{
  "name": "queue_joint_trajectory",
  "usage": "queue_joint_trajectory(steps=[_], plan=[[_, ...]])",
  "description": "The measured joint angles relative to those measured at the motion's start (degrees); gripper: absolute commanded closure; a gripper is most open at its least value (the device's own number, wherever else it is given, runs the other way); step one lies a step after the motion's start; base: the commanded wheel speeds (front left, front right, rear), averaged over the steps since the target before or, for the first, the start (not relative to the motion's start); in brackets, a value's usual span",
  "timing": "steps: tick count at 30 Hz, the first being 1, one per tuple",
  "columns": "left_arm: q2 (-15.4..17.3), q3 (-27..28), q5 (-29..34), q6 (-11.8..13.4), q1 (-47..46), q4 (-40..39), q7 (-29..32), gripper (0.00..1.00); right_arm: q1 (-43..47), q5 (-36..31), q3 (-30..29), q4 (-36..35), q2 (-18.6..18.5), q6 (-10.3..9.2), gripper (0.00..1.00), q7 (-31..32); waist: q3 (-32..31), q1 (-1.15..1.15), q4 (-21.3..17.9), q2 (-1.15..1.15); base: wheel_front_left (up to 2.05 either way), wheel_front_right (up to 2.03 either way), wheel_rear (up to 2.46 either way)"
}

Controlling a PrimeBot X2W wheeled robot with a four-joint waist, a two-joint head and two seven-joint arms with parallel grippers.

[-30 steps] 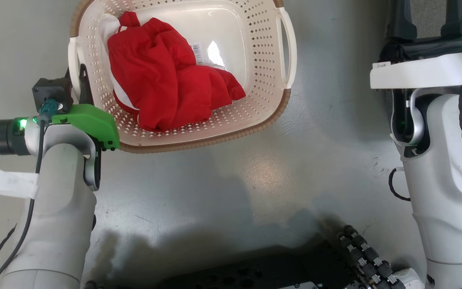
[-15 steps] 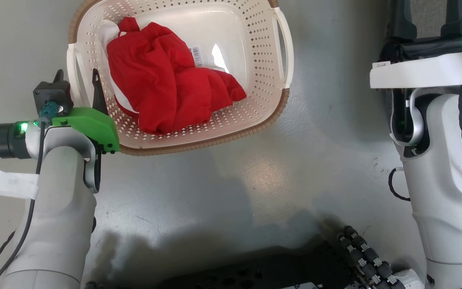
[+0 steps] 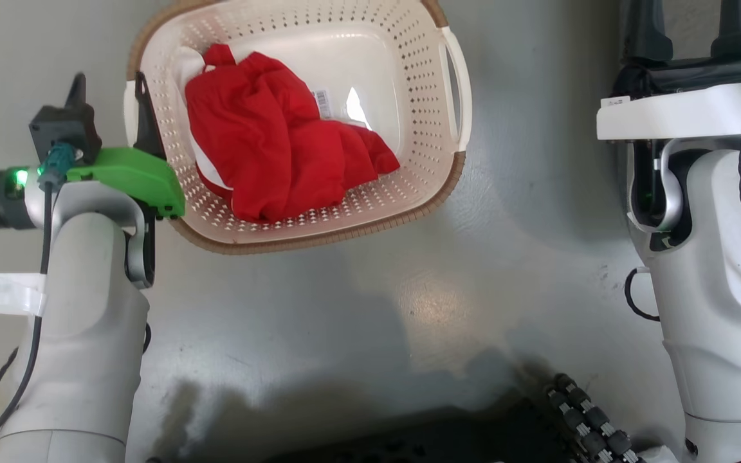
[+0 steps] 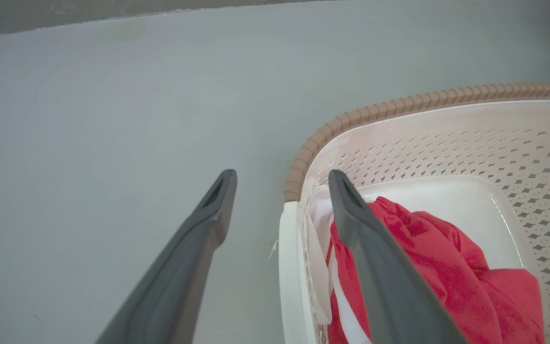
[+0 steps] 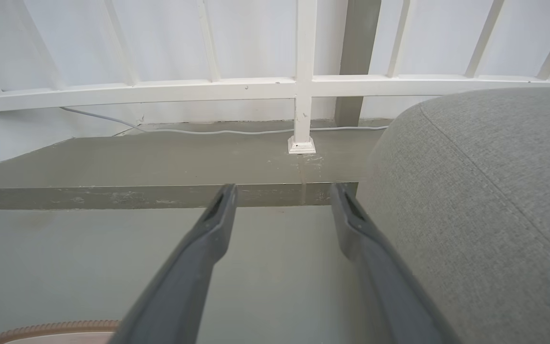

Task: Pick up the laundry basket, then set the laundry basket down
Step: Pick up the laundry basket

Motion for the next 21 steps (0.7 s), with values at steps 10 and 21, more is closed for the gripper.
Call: queue_joint_trajectory(steps=[10, 21], plan=[[-0.20, 1.67, 0.15, 0.00, 2.20, -10.57, -0.02, 0.00, 2.04, -0.05, -0.53, 1.89, 0.01, 0.04, 0.00, 0.00, -5.26, 0.00, 0.84, 0.00, 0.00, 0.00, 0.00], [-0.53, 2.15, 0.15, -0.01, 9.41, -20.59, -0.09, 0.00, 8.04, -0.66, -0.19, 3.56, 0.10, 1.63, 0.00, 0.00, -13.22, 0.00, 2.06, 0.00, 0.00, 0.00, 0.00]])
